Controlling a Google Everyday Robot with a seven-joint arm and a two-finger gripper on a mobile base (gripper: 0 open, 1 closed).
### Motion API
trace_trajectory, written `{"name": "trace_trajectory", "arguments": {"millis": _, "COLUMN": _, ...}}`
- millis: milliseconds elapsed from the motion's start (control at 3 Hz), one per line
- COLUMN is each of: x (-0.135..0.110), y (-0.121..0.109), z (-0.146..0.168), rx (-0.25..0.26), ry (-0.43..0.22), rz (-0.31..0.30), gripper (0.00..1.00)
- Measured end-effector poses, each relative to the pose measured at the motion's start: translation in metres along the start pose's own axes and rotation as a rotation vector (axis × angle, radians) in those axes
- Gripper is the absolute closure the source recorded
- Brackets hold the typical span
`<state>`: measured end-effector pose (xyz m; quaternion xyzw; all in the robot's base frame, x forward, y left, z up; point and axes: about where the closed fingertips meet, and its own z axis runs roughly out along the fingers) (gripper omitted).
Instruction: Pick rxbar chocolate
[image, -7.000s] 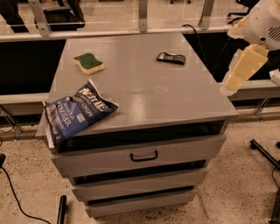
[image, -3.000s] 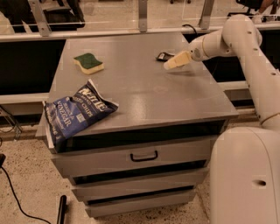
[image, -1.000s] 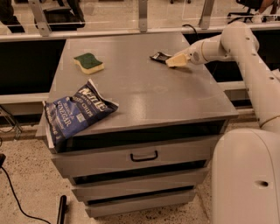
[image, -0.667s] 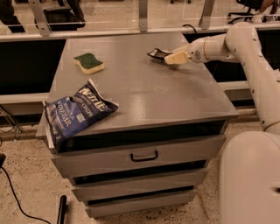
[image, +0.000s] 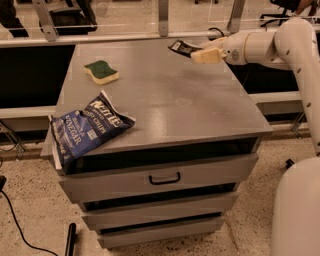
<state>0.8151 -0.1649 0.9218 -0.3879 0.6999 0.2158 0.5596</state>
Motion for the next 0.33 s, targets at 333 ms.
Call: {"name": "trace_trajectory", "arguments": {"millis": 333, "x": -0.0007, "y": 0.0004, "z": -0.0001, "rx": -0.001, "ry": -0.002, "rz": -0.001, "gripper": 1.0}}
